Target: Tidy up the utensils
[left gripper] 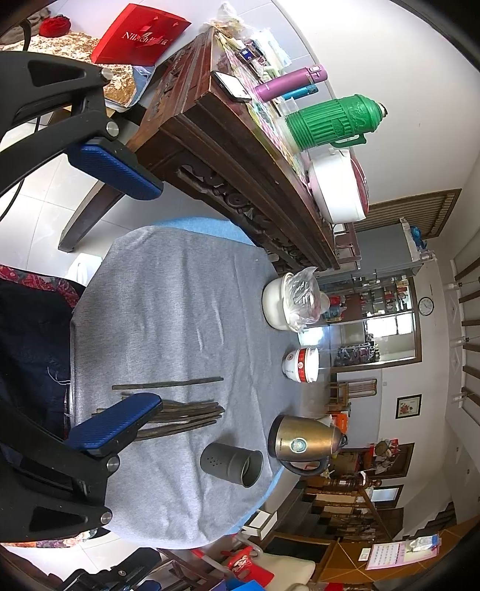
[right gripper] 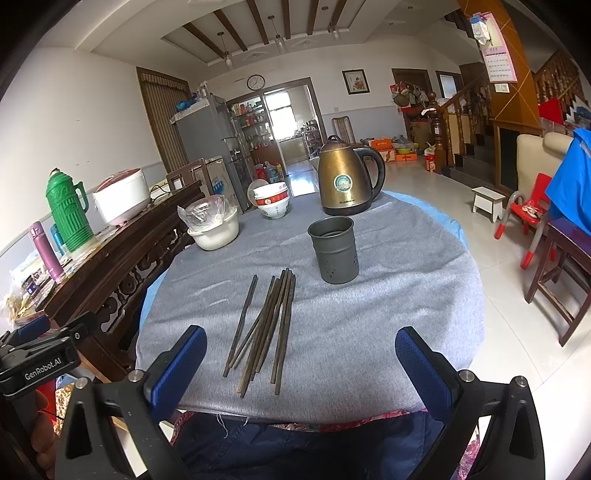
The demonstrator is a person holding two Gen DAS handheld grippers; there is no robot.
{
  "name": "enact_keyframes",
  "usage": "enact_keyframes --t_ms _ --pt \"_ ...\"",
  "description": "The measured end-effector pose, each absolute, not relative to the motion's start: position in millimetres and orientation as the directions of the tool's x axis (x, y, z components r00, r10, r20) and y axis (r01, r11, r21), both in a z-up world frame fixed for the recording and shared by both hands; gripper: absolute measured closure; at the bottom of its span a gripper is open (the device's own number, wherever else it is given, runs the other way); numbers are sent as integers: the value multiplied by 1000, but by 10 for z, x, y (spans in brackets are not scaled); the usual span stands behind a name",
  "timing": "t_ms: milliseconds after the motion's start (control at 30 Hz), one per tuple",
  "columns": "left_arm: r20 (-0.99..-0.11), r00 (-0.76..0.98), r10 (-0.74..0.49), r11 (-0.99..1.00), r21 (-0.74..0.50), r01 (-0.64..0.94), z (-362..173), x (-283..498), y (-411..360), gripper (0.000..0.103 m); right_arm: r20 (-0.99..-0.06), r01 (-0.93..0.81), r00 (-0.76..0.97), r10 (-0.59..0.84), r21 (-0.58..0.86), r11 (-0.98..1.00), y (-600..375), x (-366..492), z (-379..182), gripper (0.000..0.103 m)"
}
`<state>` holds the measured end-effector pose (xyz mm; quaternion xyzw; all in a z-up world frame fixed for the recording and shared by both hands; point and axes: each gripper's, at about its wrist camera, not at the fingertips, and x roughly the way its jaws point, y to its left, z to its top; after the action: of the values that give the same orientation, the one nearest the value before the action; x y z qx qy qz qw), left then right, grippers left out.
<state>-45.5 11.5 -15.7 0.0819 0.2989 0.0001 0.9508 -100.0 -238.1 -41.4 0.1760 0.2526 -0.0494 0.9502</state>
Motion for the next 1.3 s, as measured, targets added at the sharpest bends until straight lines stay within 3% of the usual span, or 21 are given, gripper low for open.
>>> enact_keyframes --t_ms 567,767,833,900,967,1067,1167,1300 --pt "-593 804 46 988 147 52 -230 -414 114 0 -515 174 857 16 319 932 -2388 -947 -452 0" --pt "-640 768 34 984 154 84 -375 -159 43 0 -509 121 859 52 302 946 -2458 -639 -447 0" --pt "-667 744 27 984 147 96 -457 -13 32 0 -518 77 847 124 349 934 -2543 -416 -462 1" --pt "-705 709 1 986 121 118 -552 168 32 0 -534 31 818 214 413 910 -2625 -188 -501 10" --pt "-744 667 -35 985 89 151 -653 353 24 0 -564 10 782 267 440 898 -2670 51 -563 34" --pt "-794 601 -95 982 25 189 -794 651 14 0 -622 18 726 294 444 896 -2696 430 -706 54" --pt "-835 526 -159 977 -56 207 -942 963 8 5 -654 35 677 339 488 872 -2719 790 -909 64" --pt "-868 443 -222 964 -127 235 -1130 1345 -96 29 -695 60 629 349 491 869 -2632 1181 -1166 66"
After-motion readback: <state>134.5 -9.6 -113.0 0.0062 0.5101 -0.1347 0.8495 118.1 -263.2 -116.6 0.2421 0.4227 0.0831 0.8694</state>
